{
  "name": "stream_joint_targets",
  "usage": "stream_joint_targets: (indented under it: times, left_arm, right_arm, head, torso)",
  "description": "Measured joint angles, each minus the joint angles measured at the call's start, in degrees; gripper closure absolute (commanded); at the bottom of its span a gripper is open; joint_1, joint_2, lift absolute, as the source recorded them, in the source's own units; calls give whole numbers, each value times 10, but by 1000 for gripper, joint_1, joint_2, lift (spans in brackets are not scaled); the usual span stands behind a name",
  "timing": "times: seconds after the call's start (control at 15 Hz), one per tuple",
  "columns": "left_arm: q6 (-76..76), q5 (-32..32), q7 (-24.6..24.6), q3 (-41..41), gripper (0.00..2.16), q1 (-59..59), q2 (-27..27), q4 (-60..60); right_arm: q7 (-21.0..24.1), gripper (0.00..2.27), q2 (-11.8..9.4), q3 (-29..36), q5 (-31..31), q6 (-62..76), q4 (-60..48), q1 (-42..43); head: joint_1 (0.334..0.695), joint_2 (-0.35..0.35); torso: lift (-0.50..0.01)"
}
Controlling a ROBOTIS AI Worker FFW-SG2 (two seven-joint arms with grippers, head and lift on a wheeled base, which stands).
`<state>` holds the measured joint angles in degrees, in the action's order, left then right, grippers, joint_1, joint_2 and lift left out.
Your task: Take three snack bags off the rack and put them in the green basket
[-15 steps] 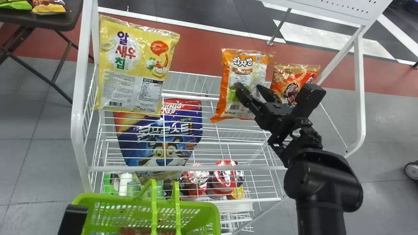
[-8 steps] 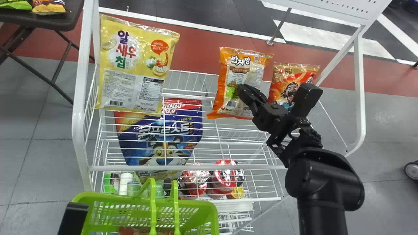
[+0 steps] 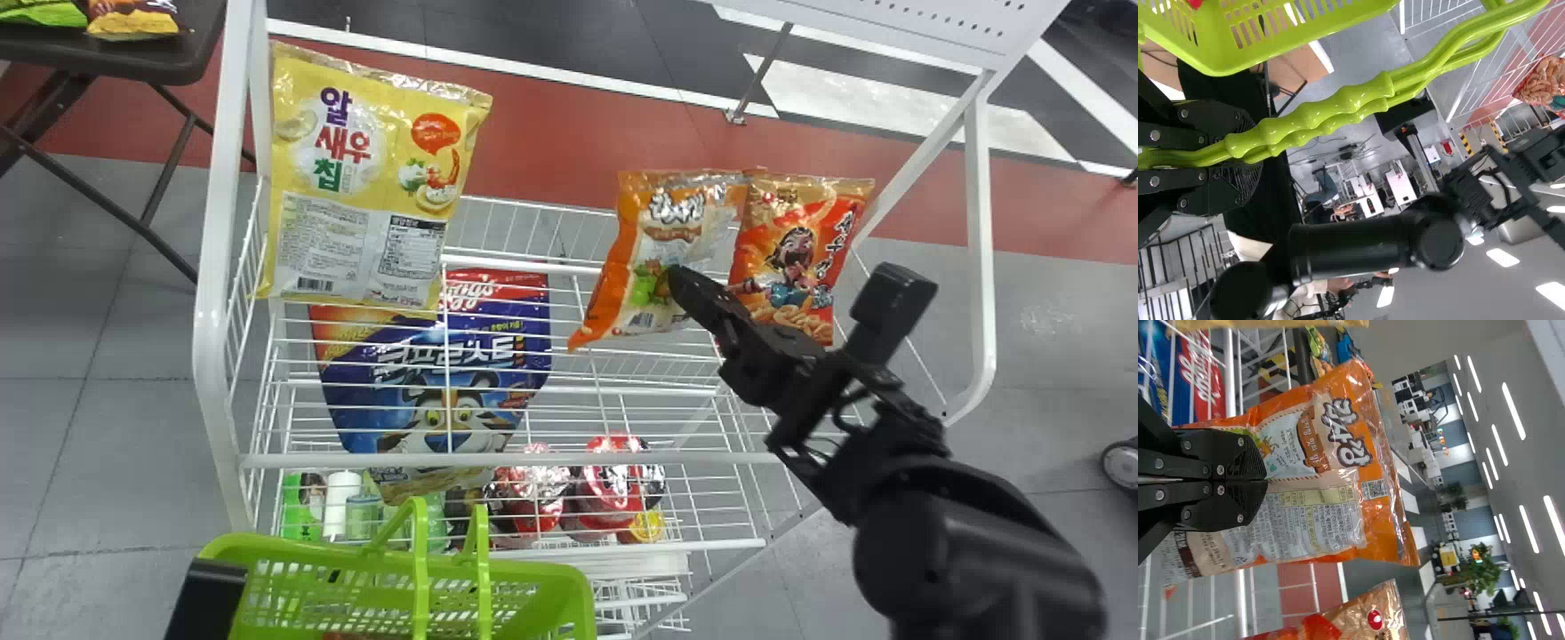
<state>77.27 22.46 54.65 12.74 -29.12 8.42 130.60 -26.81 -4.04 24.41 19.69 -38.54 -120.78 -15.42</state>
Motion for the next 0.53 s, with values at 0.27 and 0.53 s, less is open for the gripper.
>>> stream_joint_targets:
  times: [0.27,0.53]
  left_arm:
    - [0,-2,-1,0,1592,-1,-1,1]
    - [0,-3,-3,3,1592,-1,-3,1]
  right_arm:
    - [-14,2219,4,66,80,-145,-168,-96]
    - [-28,2219,9,160,154,-457,-281,-109]
  head:
    - [695,-350]
    - [695,-350]
  torso:
    - [-23]
    - [-23]
